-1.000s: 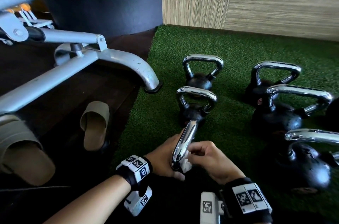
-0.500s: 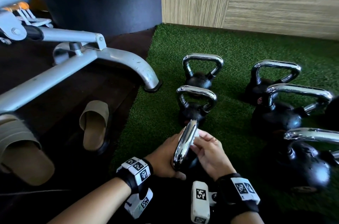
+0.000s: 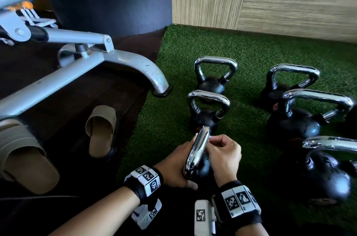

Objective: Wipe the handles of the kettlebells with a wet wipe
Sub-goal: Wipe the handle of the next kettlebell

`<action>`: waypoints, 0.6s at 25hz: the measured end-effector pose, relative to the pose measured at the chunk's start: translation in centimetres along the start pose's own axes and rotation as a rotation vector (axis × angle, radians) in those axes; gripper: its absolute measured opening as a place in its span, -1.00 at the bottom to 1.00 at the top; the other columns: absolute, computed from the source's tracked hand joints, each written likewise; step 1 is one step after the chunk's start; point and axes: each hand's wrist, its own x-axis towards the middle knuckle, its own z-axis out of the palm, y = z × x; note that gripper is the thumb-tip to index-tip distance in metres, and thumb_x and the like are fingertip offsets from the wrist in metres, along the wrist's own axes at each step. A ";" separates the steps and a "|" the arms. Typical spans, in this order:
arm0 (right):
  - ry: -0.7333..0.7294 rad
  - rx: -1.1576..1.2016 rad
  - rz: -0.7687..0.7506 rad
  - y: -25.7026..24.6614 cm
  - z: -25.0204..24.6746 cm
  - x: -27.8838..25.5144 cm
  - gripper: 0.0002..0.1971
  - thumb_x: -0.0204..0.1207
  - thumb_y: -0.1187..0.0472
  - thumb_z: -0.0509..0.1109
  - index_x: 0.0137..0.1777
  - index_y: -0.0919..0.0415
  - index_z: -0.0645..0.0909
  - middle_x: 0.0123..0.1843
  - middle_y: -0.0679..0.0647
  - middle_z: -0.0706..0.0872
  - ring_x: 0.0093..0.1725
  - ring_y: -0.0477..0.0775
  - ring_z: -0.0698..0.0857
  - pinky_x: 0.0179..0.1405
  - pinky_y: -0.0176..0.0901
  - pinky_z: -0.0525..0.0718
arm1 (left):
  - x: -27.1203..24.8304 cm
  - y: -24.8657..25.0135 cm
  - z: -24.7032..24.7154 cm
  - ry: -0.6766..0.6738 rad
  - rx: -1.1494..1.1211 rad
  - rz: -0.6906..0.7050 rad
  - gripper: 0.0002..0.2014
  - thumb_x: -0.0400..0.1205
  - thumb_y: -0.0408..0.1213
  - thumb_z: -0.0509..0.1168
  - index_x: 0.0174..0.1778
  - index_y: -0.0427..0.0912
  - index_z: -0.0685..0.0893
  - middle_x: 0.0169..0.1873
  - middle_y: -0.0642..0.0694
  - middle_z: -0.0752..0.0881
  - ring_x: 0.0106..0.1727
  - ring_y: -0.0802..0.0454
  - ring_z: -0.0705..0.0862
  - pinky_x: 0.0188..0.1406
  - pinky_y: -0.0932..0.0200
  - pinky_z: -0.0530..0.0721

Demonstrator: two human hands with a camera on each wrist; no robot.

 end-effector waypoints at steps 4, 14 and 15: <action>-0.002 -0.091 0.017 -0.1 0.0 0.1 -0.84 0.26 0.21 0.73 -0.36 0.08 0.77 -0.43 -0.06 0.81 -0.46 -0.24 0.74 -0.52 -0.51 0.58 | 0.0 0.1 -0.2 0.003 -0.011 0.032 0.20 0.18 -0.26 0.80 0.62 0.26 0.20 0.59 -0.01 0.37 0.66 0.03 0.34 0.71 0.04 0.32; -0.195 -0.364 -0.037 -0.8 -0.9 0.6 -0.86 0.29 0.25 0.62 -0.32 0.09 0.69 -0.33 -0.05 0.78 -0.26 0.00 0.76 -0.25 -0.13 0.75 | -0.4 0.5 -1.6 -0.102 0.112 0.009 0.17 0.25 -0.16 0.78 0.71 0.10 0.21 0.63 0.09 0.32 0.63 0.28 0.30 0.67 0.32 0.29; -0.222 -0.372 -0.068 -0.8 -1.7 0.6 -0.85 0.28 0.27 0.62 -0.28 0.05 0.70 -0.31 -0.05 0.78 -0.23 0.04 0.79 -0.16 -0.01 0.81 | -0.8 0.6 -2.2 -0.132 0.137 0.004 0.18 0.25 -0.07 0.77 0.73 0.08 0.20 0.67 0.10 0.30 0.65 0.27 0.29 0.70 0.25 0.28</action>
